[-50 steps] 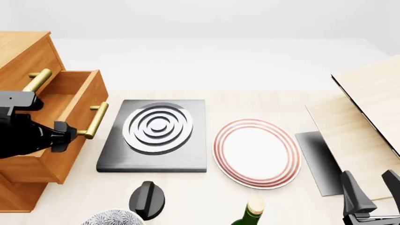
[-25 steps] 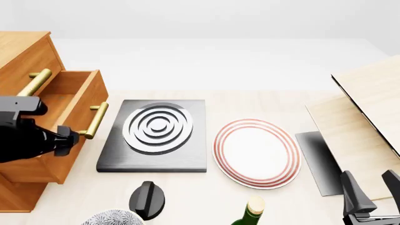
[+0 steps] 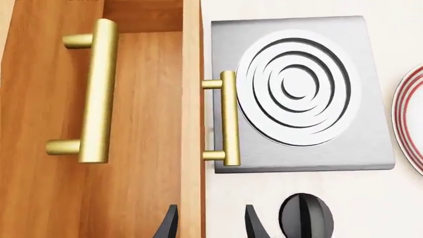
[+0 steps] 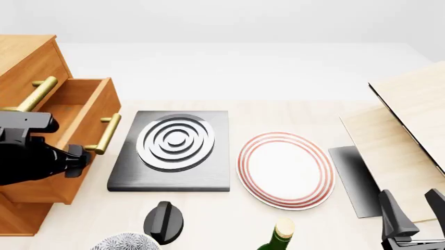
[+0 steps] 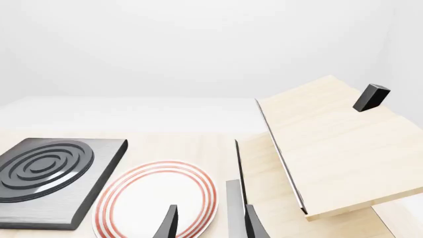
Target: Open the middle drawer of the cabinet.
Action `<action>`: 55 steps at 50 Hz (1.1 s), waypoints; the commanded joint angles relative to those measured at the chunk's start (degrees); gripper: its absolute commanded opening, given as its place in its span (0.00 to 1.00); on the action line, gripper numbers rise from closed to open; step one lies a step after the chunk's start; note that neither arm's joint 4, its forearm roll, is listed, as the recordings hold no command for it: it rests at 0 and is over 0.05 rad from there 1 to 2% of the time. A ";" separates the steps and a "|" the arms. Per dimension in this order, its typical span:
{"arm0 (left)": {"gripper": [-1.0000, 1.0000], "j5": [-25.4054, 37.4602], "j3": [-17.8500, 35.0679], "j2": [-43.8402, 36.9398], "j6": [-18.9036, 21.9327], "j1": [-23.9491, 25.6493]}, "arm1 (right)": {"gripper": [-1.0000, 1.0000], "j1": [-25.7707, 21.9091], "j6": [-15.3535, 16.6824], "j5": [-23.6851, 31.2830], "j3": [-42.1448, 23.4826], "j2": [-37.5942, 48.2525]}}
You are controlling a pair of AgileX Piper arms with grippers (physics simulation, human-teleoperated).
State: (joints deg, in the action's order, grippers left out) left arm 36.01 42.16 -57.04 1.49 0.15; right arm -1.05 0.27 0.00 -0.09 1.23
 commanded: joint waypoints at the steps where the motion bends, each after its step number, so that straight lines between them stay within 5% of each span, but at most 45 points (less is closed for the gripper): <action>1: 1.00 -2.18 -1.83 0.83 1.61 4.22 | 1.00 0.00 0.00 0.01 0.00 -0.02; 55: 1.00 -2.65 -0.34 -0.57 -0.62 16.98 | 1.00 -0.01 0.03 -0.01 0.00 0.01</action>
State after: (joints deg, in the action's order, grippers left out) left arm 35.87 42.80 -58.54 -1.30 12.87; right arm -1.06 0.27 0.00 -0.09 1.23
